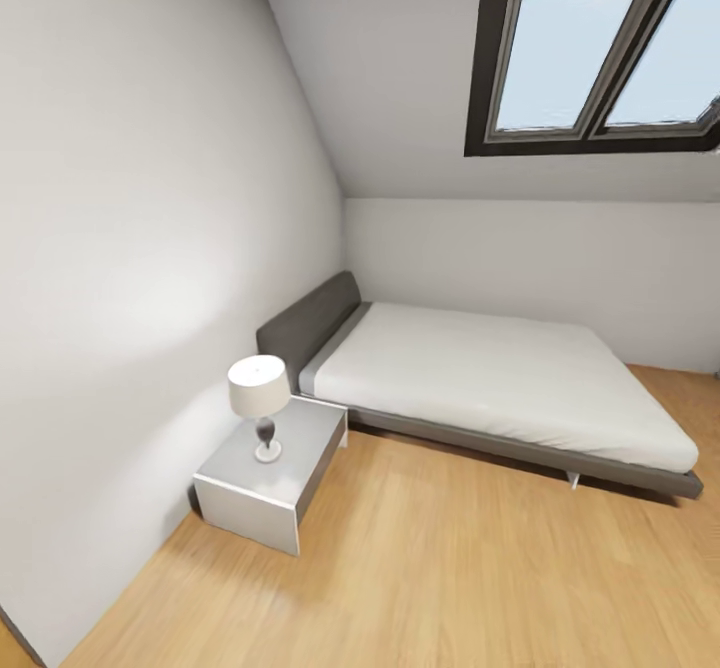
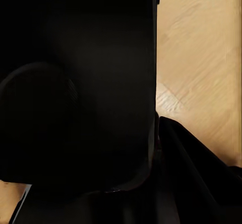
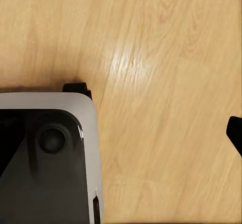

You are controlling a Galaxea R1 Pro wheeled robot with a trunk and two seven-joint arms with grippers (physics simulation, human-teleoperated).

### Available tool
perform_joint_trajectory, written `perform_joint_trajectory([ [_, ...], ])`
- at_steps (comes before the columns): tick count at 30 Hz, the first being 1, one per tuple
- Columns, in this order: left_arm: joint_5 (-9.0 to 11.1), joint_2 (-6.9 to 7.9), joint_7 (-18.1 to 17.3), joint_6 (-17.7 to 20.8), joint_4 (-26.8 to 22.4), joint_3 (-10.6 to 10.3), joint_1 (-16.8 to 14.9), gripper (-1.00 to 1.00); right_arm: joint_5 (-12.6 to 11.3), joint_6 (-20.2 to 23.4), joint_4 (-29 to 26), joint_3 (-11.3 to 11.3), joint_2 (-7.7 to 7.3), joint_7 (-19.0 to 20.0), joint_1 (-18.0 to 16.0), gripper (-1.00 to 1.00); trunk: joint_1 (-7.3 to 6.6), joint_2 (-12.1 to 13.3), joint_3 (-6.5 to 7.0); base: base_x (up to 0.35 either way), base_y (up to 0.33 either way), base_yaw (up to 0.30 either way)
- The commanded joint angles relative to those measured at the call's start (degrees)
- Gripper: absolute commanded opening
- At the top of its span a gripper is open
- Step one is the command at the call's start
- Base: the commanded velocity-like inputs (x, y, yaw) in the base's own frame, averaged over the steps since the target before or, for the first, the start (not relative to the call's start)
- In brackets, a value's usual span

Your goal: Attach the digital camera to the camera tripod in the bedroom.

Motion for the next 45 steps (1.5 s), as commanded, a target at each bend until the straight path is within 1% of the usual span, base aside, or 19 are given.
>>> perform_joint_trajectory([
  [1, 0.4, -0.07, 0.1, -0.2, 0.0, -0.5, 0.0, -1.0, 0.6, -0.3, 0.2, -0.5, -0.03, 0.1, -0.1, 1.0, 0.0, 0.0, -0.05, 0.0, 0.0, -0.256],
  [10, 0.2, -0.34, 0.0, -0.1, -0.1, -0.5, 0.0, -1.0, 0.6, -0.2, 0.2, -0.5, -0.1, 0.1, -0.1, 1.0, 0.0, 0.0, 0.01, 0.062, -0.005, -0.093],
  [15, -0.1, -0.36, 0.0, 0.0, -0.1, -0.5, 0.0, -1.0, 0.6, -0.2, 0.2, -0.5, -0.12, 0.1, -0.1, 1.0, 0.0, 0.0, 0.01, 0.247, -0.1, -0.012],
  [24, -0.2, -0.4, -0.1, 0.0, 0.0, -0.5, 0.0, -1.0, 0.6, -0.5, 0.2, -0.5, -0.07, 0.1, -0.1, 1.0, 0.0, 0.0, 0.01, 0.28, -0.205, -0.031],
  [29, -0.3, -0.43, 0.0, 0.0, 0.0, -0.5, 0.0, -1.0, 0.6, -0.5, 0.2, -0.5, -0.04, 0.1, -0.1, 1.0, 0.0, 0.0, 0.01, 0.284, -0.214, -0.189],
  [34, -0.3, -0.41, 0.0, 0.0, 0.0, -0.5, 0.0, -1.0, 0.6, -0.4, 0.2, -0.5, -0.03, 0.1, -0.1, 1.0, 0.0, 0.0, 0.01, 0.262, -0.084, -0.235],
  [45, -0.3, -0.41, 0.0, 0.0, 0.0, -0.5, 0.0, -1.0, 0.6, -0.3, 0.2, -0.6, -0.08, 0.0, -0.1, 1.0, 0.0, 0.0, 0.01, 0.044, -0.012, -0.258],
])
